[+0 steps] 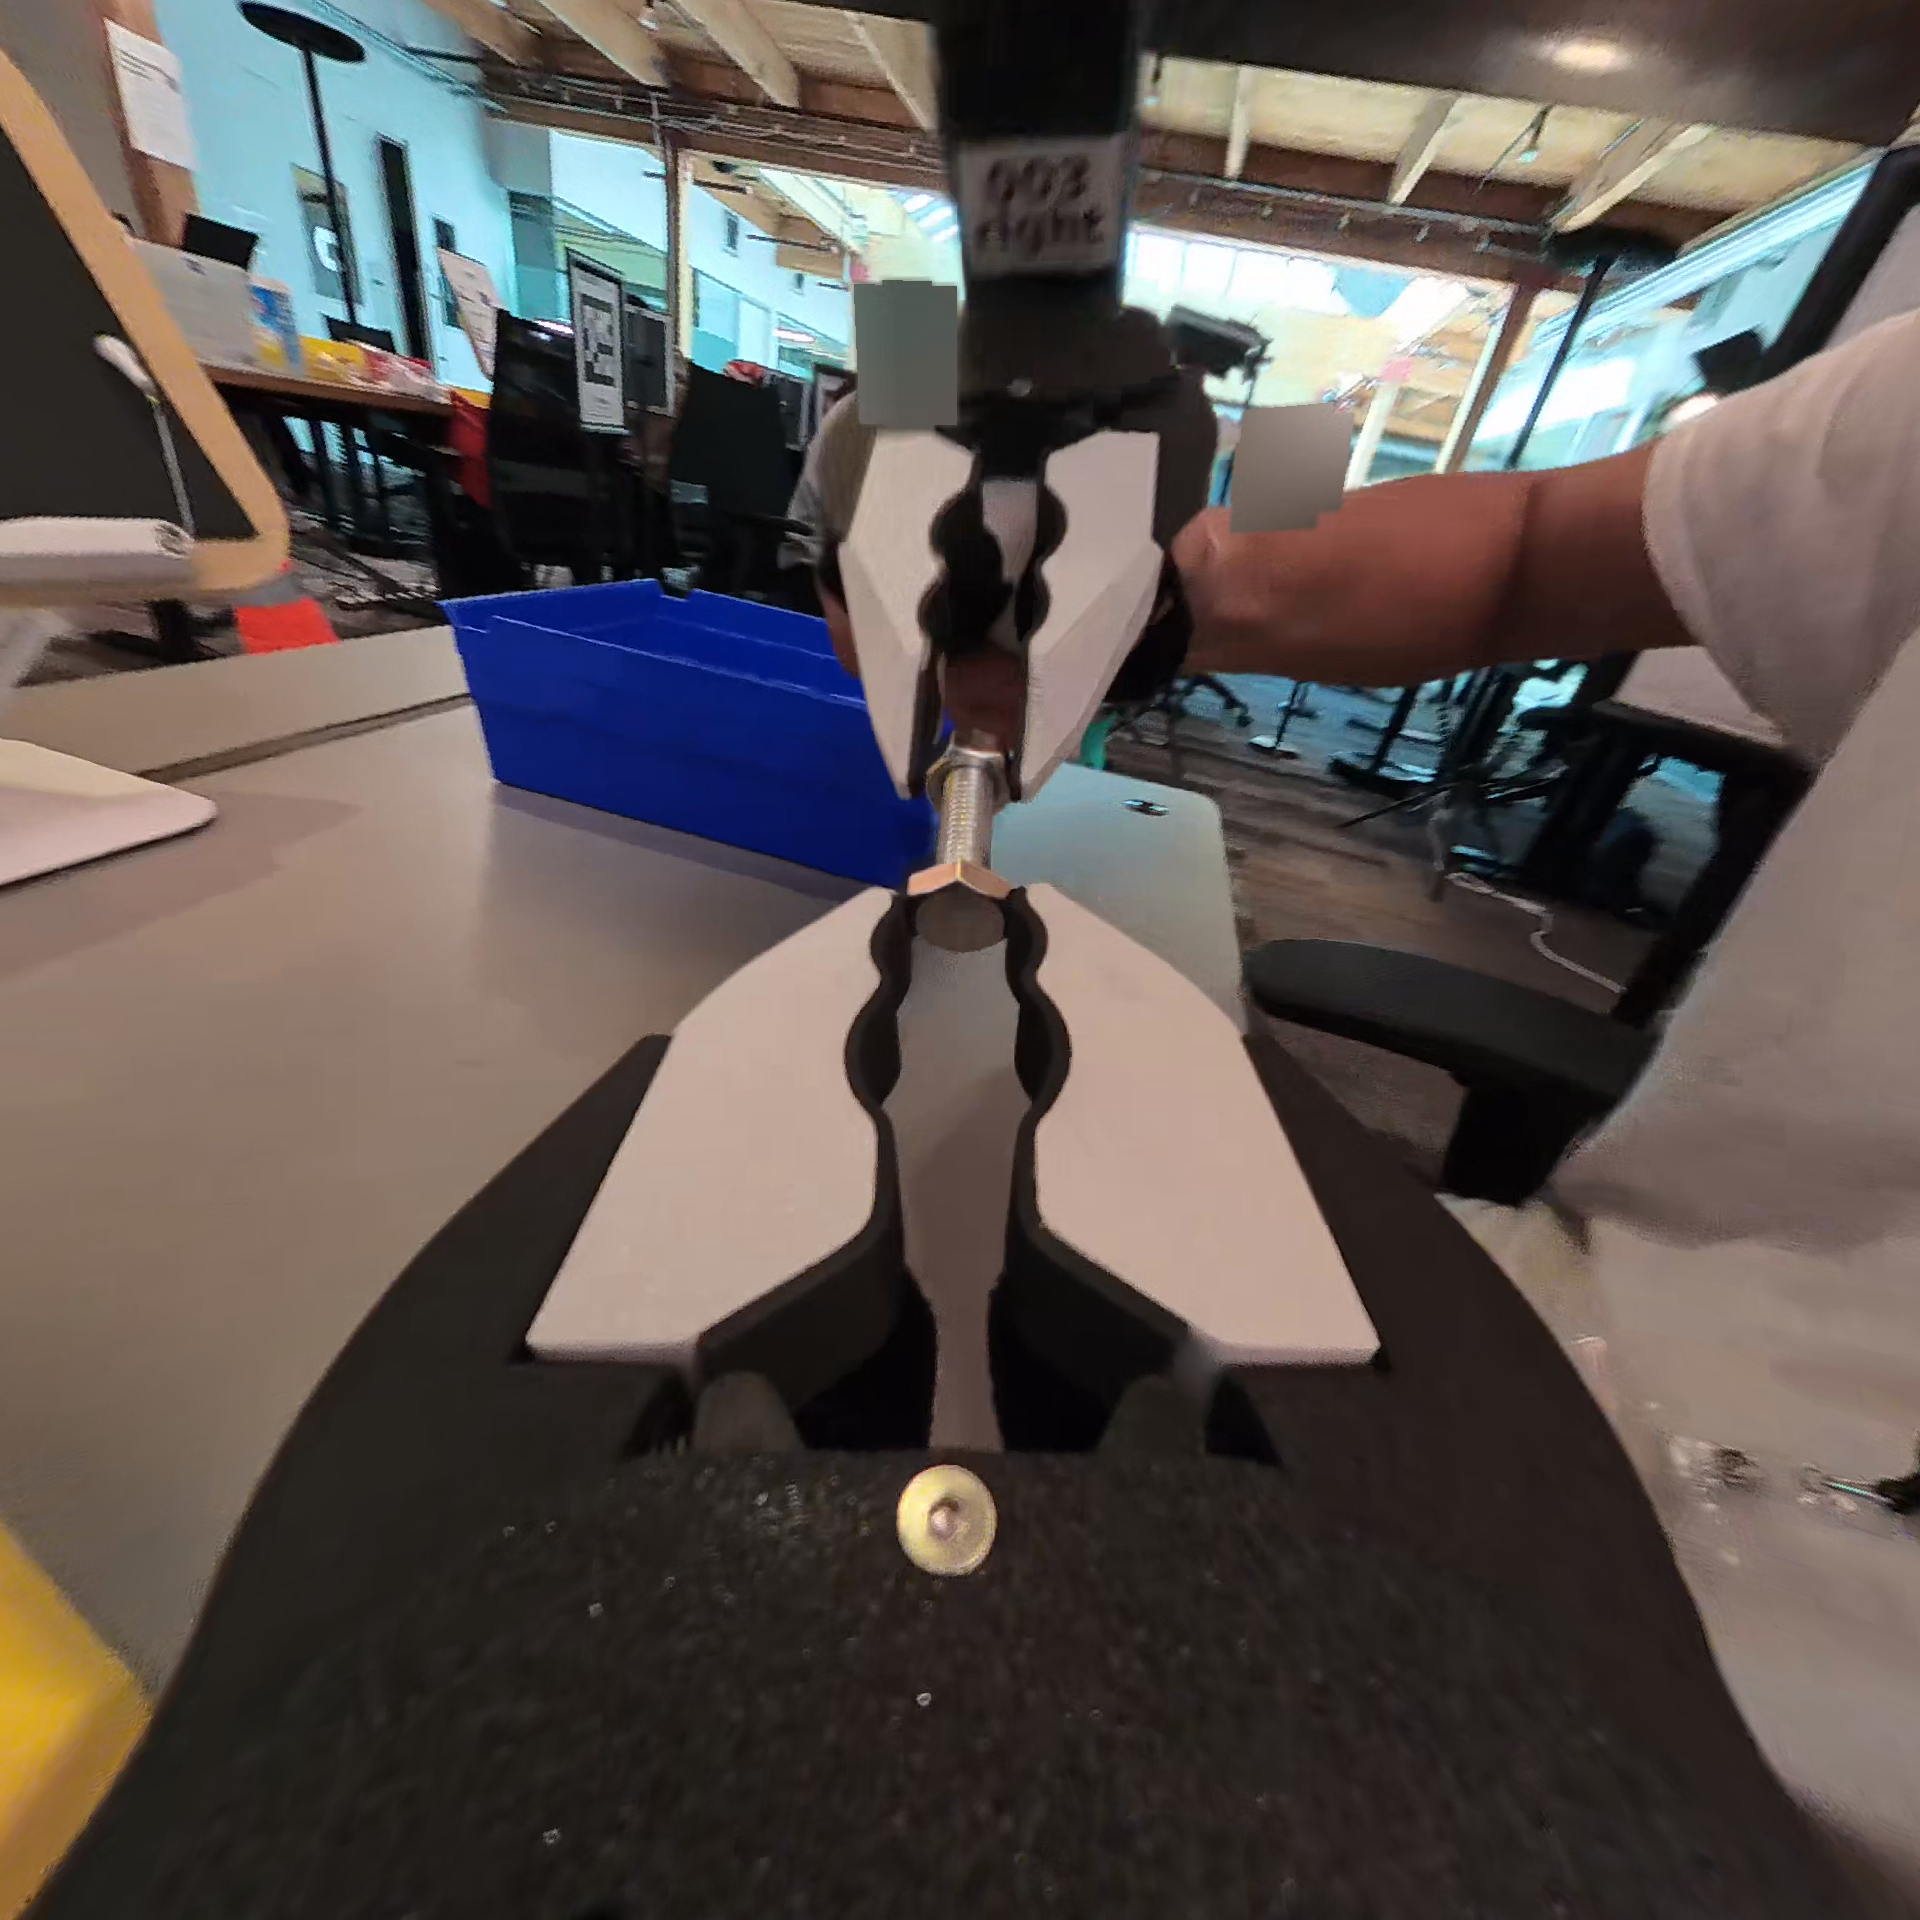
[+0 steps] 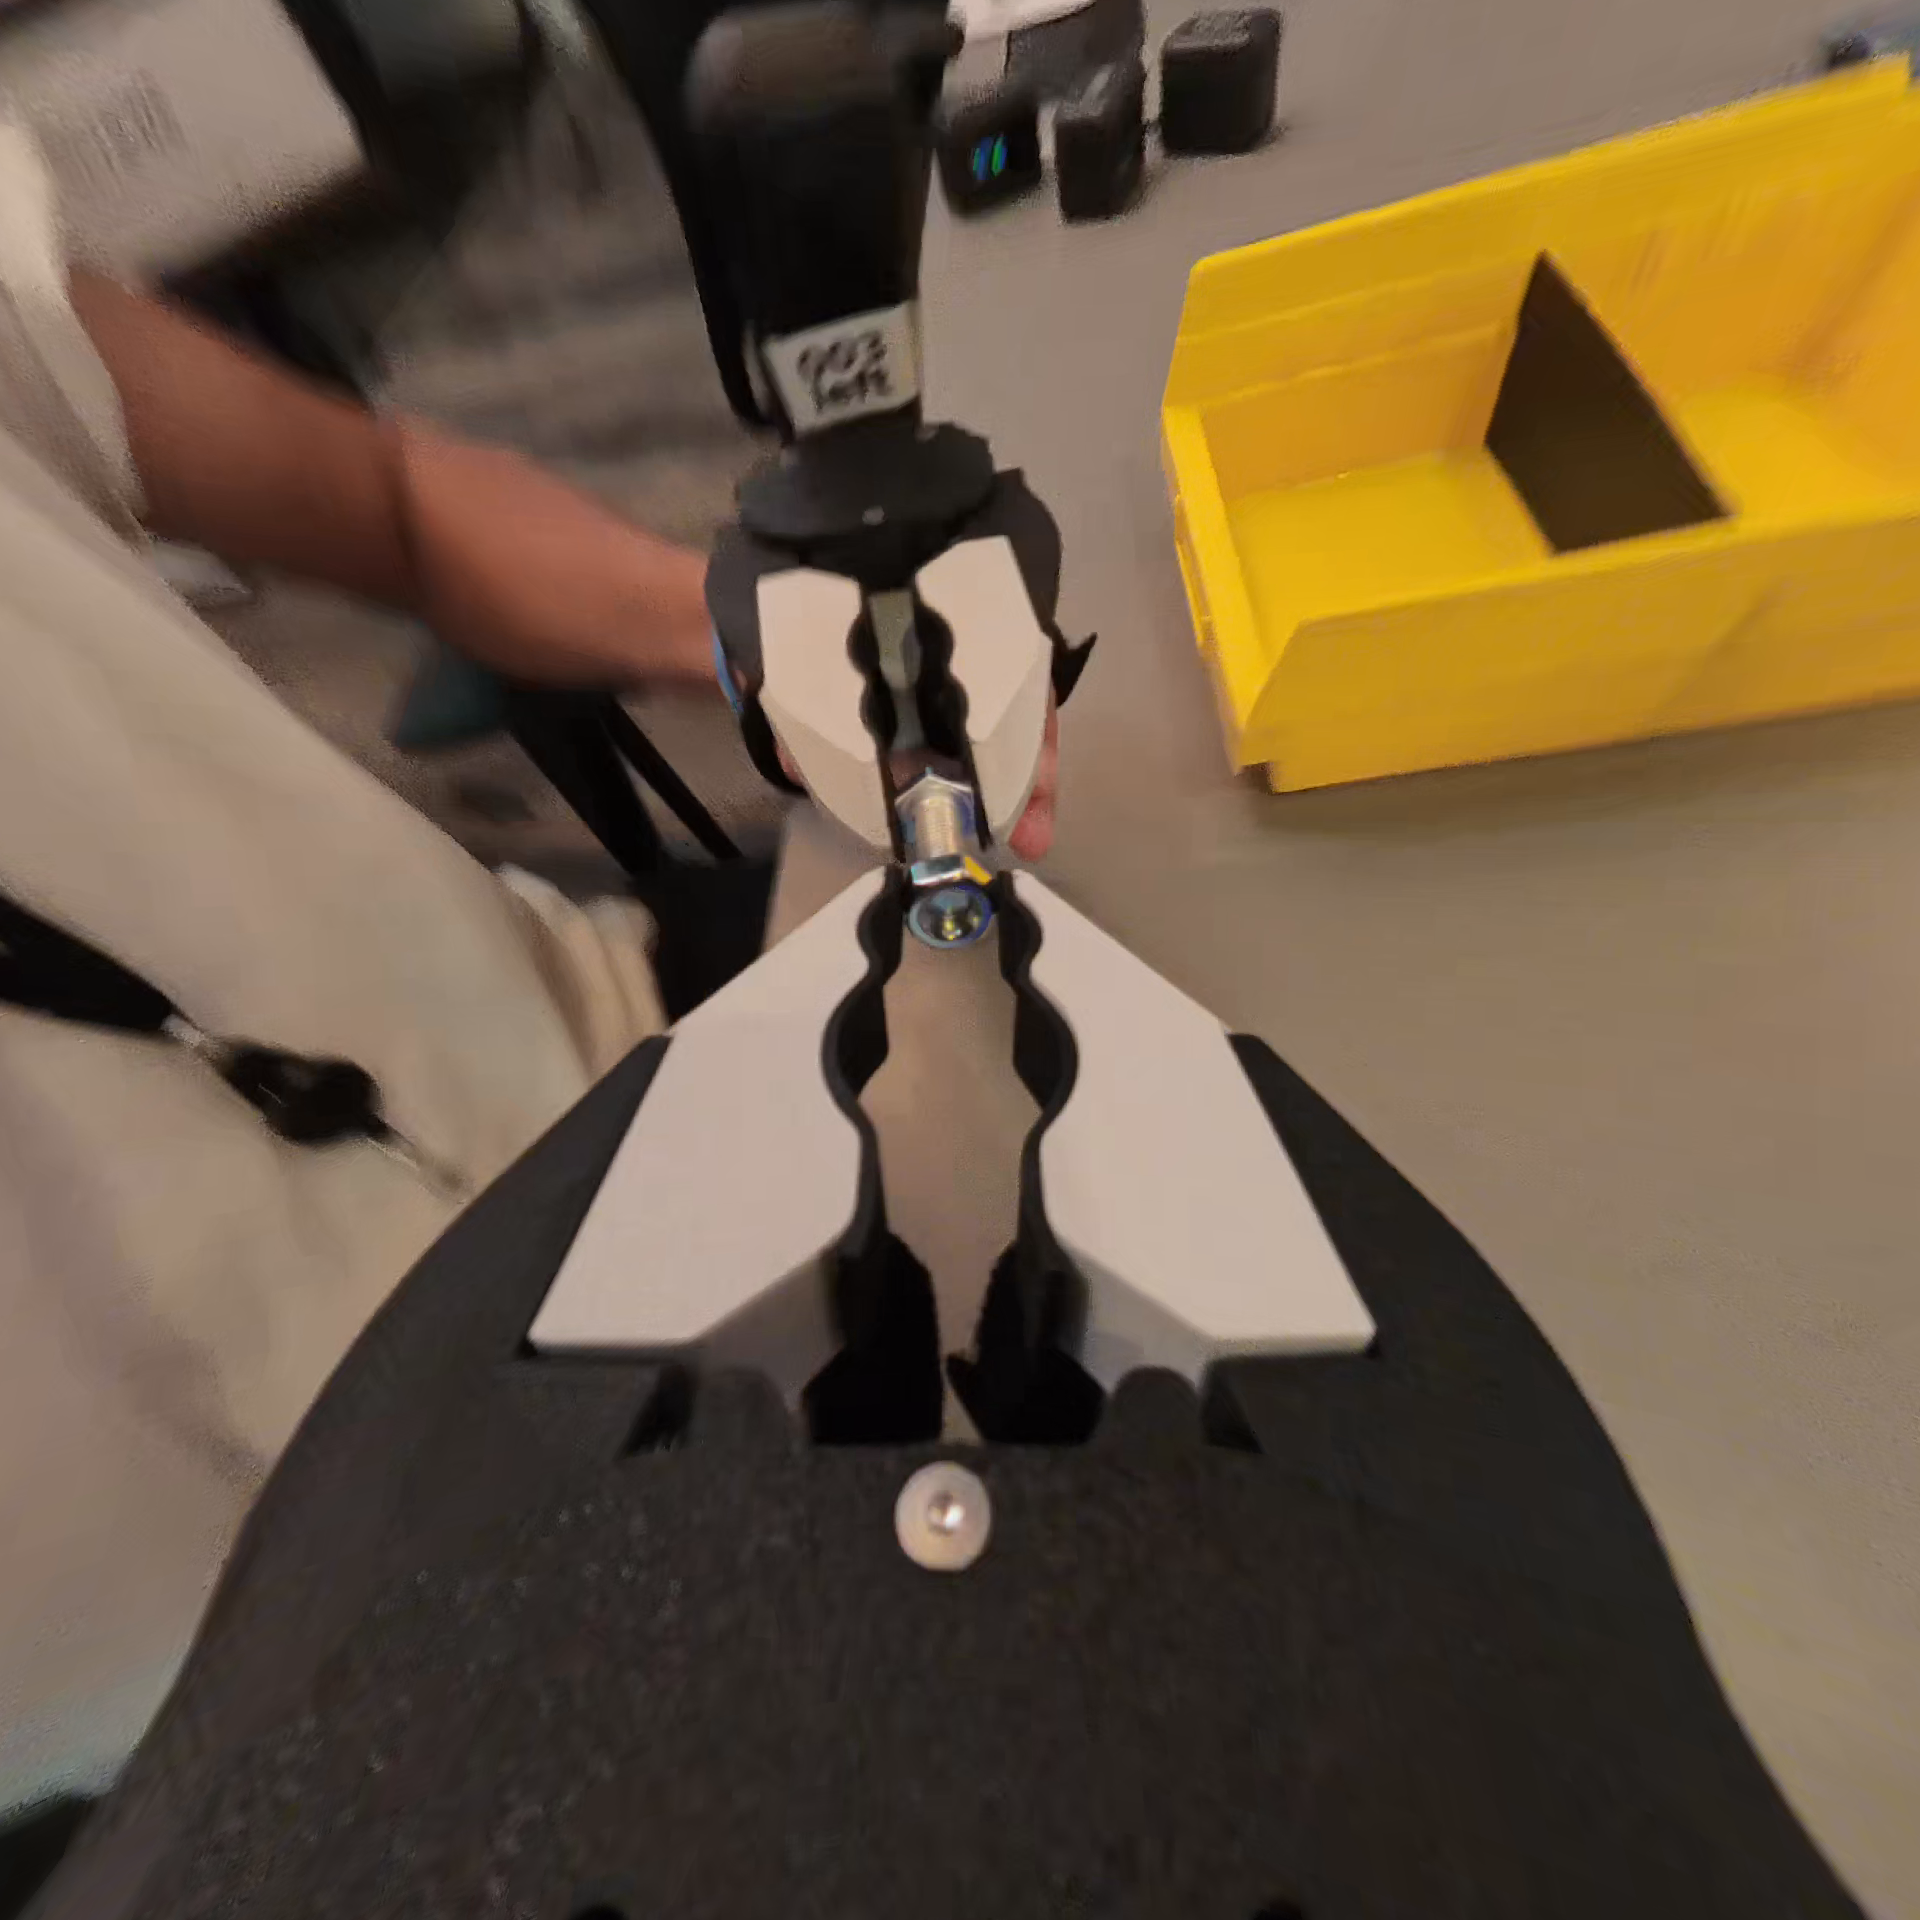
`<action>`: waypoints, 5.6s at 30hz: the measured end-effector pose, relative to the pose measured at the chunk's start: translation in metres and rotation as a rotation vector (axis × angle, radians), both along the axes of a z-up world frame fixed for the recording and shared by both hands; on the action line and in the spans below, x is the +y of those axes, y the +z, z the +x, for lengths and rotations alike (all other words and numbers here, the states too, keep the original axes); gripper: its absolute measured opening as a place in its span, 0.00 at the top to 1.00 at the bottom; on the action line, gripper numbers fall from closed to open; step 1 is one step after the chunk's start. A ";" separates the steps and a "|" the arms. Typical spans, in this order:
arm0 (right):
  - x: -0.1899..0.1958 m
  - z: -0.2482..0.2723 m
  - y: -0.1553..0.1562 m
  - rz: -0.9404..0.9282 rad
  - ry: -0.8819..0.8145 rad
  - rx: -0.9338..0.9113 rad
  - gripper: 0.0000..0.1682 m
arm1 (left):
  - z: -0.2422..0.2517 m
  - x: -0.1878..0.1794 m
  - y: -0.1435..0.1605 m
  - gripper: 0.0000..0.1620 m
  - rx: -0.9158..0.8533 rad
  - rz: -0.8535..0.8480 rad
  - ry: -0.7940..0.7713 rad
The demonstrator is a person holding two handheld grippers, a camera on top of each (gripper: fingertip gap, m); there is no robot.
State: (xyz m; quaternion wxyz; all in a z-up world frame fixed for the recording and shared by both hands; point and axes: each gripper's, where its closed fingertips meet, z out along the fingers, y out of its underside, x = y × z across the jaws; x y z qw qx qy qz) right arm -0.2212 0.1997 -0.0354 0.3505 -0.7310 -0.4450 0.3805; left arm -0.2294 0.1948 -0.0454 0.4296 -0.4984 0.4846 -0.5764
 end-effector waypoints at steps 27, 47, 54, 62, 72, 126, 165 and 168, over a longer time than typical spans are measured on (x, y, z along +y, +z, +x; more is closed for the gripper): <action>-0.043 0.006 -0.029 1.262 -0.056 -0.338 0.72 | -0.006 -0.026 -0.026 0.89 0.164 -0.259 -0.332; -0.026 0.000 -0.040 0.074 -0.231 0.272 0.90 | -0.001 -0.020 -0.032 0.89 0.185 -0.087 -0.225; -0.018 0.004 -0.044 -0.735 -0.319 0.697 0.90 | 0.003 -0.012 -0.039 0.89 0.222 0.096 -0.109; -0.021 0.012 -0.045 -0.371 -0.286 0.524 0.74 | 0.003 -0.009 -0.035 0.89 0.198 0.002 -0.111; -0.020 0.027 -0.029 1.090 -0.152 -0.416 0.71 | -0.004 -0.002 -0.023 0.89 0.131 -0.210 -0.178; -0.023 0.007 -0.047 1.288 -0.255 -0.343 0.72 | -0.006 0.001 -0.027 0.89 0.136 -0.429 -0.274; -0.008 0.023 -0.057 0.787 -0.394 -0.183 0.67 | -0.009 0.002 -0.010 0.89 0.048 -0.343 -0.197; -0.010 0.021 -0.047 1.277 -0.357 -0.555 0.68 | -0.007 0.002 -0.019 0.89 0.089 -0.409 -0.205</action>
